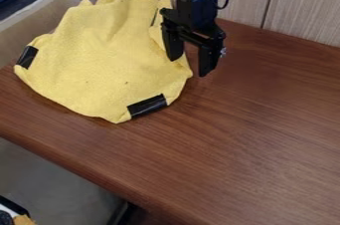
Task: Spreading cloth
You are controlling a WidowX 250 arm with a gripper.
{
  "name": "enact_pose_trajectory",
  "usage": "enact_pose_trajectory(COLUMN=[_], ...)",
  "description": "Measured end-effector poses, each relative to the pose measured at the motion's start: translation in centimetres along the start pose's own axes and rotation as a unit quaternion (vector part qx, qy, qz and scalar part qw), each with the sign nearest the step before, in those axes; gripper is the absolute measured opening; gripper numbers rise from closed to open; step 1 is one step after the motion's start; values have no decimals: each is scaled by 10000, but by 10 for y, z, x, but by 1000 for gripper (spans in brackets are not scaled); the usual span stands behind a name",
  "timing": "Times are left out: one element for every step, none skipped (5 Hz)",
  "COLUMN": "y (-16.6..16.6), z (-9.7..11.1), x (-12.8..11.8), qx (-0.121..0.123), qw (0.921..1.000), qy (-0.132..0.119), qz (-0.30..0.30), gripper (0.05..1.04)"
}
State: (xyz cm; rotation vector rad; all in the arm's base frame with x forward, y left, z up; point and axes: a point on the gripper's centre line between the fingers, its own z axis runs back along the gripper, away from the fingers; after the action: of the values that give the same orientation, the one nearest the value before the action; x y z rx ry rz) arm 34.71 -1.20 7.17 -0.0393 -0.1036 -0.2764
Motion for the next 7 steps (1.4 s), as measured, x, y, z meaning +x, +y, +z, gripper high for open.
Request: enact_pose_trajectory(y=[2, 4, 8, 10, 10, 6, -3], z=[-4, -18, -19, -19, -19, -12, 1], x=[-4, -8, -7, -8, -8, -10, -7], qx=[15, 10, 140, 205, 207, 162, 122], qw=[9999, 9994, 9990, 9986, 9986, 9989, 9997], qy=[83, 304, 289, 303, 295, 278, 123], qz=[60, 143, 303, 390, 398, 336, 165], gripper=[999, 941, 653, 359, 156, 68, 59])
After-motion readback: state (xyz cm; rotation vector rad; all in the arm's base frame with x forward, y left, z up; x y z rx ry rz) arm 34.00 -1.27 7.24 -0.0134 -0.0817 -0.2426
